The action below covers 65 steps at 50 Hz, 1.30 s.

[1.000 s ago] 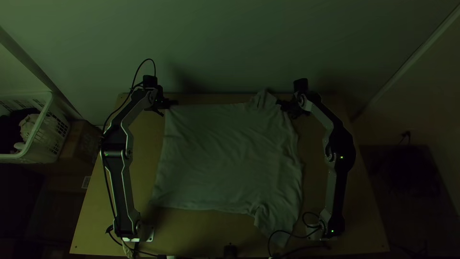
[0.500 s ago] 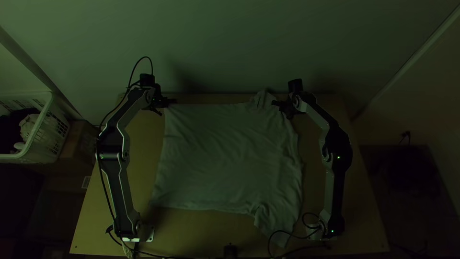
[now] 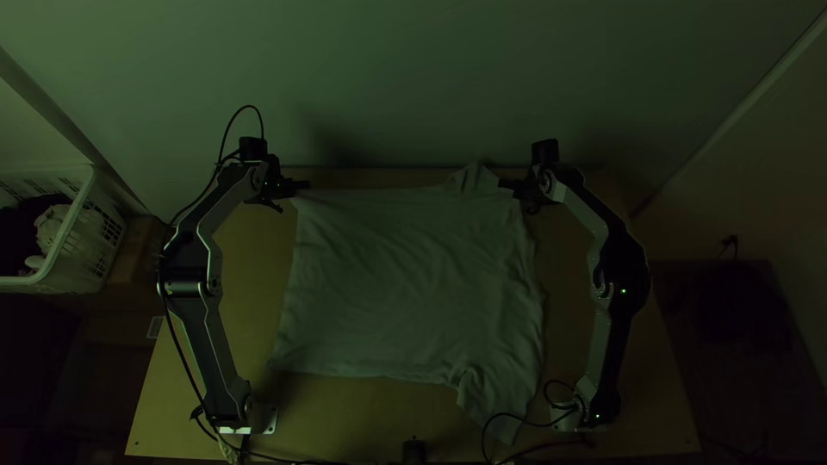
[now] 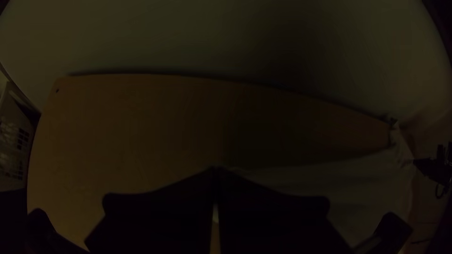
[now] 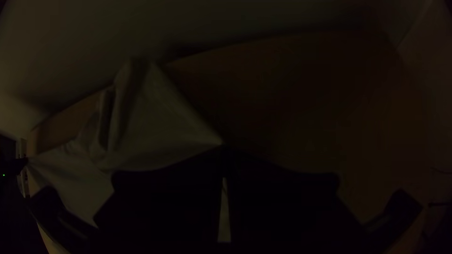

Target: Fold the t-shirt

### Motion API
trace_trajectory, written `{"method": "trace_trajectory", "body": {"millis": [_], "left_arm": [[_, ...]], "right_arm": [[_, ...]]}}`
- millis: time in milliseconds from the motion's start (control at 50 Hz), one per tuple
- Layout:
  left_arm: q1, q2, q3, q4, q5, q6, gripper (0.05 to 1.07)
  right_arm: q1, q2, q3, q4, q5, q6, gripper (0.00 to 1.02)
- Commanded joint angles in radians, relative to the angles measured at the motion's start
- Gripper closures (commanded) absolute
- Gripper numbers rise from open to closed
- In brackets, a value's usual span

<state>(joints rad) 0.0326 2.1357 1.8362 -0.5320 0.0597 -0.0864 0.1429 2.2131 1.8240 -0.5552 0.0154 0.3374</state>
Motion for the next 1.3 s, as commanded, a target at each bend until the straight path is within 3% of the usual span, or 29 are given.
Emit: {"method": "trace_trajectory", "body": {"millis": [0, 740, 1280], "left_arm": [[0.02, -0.045, -0.046, 0.012, -0.004, -0.013, 1.05], [-0.008, -0.275, -0.334, 0.102, 0.031, -0.053, 1.05], [-0.008, -0.421, -0.549, 0.156, 0.031, -0.055, 1.05]], "right_arm": [[-0.022, -0.055, -0.061, 0.012, 0.023, -0.018, 1.0], [-0.017, -0.285, -0.333, 0.061, 0.023, -0.026, 1.0], [0.0, -0.532, -0.657, 0.12, 0.031, -0.024, 1.0]]}}
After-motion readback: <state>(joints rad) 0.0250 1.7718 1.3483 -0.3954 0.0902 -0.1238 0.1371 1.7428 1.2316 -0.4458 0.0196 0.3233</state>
